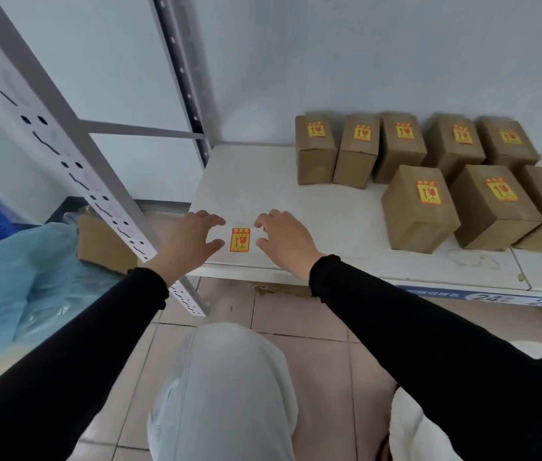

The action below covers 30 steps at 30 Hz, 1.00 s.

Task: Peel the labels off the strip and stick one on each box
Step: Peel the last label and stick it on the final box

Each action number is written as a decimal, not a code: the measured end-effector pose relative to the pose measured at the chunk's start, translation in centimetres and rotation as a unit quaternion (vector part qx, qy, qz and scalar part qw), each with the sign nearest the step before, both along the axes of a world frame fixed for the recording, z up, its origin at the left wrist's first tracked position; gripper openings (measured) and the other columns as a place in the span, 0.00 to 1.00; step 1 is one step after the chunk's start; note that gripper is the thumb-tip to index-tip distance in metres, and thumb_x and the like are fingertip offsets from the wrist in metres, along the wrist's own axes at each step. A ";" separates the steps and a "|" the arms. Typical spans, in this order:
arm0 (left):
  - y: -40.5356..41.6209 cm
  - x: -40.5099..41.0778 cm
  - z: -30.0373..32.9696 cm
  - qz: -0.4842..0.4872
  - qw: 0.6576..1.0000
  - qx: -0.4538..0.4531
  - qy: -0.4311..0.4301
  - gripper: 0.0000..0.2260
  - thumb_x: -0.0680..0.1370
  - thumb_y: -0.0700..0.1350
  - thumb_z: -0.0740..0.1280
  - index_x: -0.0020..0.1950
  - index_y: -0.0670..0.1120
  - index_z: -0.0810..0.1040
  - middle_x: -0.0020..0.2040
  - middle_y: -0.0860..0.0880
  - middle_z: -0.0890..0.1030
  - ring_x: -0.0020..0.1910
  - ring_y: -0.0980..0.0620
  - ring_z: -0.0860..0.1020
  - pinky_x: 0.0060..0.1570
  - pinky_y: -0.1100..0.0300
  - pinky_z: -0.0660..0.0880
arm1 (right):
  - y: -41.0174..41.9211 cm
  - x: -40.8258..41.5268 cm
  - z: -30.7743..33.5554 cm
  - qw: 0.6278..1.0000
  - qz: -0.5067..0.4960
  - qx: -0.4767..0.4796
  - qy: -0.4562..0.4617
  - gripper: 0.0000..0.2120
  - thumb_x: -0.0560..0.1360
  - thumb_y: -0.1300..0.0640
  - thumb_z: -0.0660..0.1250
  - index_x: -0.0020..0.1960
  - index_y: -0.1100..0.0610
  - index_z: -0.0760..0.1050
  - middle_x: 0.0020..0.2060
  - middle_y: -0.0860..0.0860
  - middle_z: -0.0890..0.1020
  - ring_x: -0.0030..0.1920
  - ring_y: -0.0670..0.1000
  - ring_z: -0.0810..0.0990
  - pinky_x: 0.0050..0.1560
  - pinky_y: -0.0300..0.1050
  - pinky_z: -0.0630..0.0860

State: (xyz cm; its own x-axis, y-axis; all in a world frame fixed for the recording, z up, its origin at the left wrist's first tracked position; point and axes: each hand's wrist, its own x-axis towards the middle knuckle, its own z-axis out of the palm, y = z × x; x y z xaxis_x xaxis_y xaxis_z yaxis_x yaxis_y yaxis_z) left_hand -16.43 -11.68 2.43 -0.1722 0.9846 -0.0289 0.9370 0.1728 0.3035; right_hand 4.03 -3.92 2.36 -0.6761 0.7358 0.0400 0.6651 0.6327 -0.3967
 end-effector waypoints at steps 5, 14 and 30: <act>1.9 0.2 -2.5 0.009 0.999 -0.004 -0.031 0.22 0.78 0.50 0.70 0.71 0.47 0.74 0.59 0.46 0.78 0.59 0.45 0.75 0.57 0.52 0.73 | 0.0 -1.9 -2.0 0.999 -0.033 -0.023 -0.014 0.15 0.81 0.54 0.63 0.67 0.55 0.73 0.59 0.53 0.77 0.57 0.54 0.76 0.50 0.45 0.72; 4.7 -0.1 -4.7 0.042 0.994 0.006 -0.102 0.11 0.75 0.42 0.73 0.55 0.42 0.78 0.52 0.45 0.75 0.53 0.44 0.74 0.51 0.55 0.69 | -0.2 -3.1 -3.7 0.997 -0.069 -0.033 0.004 0.15 0.78 0.54 0.66 0.63 0.56 0.71 0.56 0.53 0.77 0.52 0.54 0.76 0.47 0.46 0.74; 3.4 1.2 -1.9 0.116 0.864 0.039 -0.488 0.07 0.79 0.36 0.69 0.56 0.40 0.77 0.39 0.44 0.84 0.36 0.56 0.82 0.40 0.66 0.76 | -0.6 -2.5 -2.5 0.960 -0.163 -0.109 0.199 0.06 0.81 0.55 0.65 0.57 0.53 0.76 0.49 0.47 0.78 0.46 0.46 0.77 0.40 0.33 0.68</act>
State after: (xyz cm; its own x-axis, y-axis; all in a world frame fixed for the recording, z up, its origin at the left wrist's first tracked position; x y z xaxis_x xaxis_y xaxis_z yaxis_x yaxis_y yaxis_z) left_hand -15.21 -8.27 0.48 -0.2964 0.9323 -0.2072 0.1702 0.2650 0.9491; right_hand 1.51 -4.51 -0.15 -0.3718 0.9257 0.0695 0.5813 0.2905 -0.7601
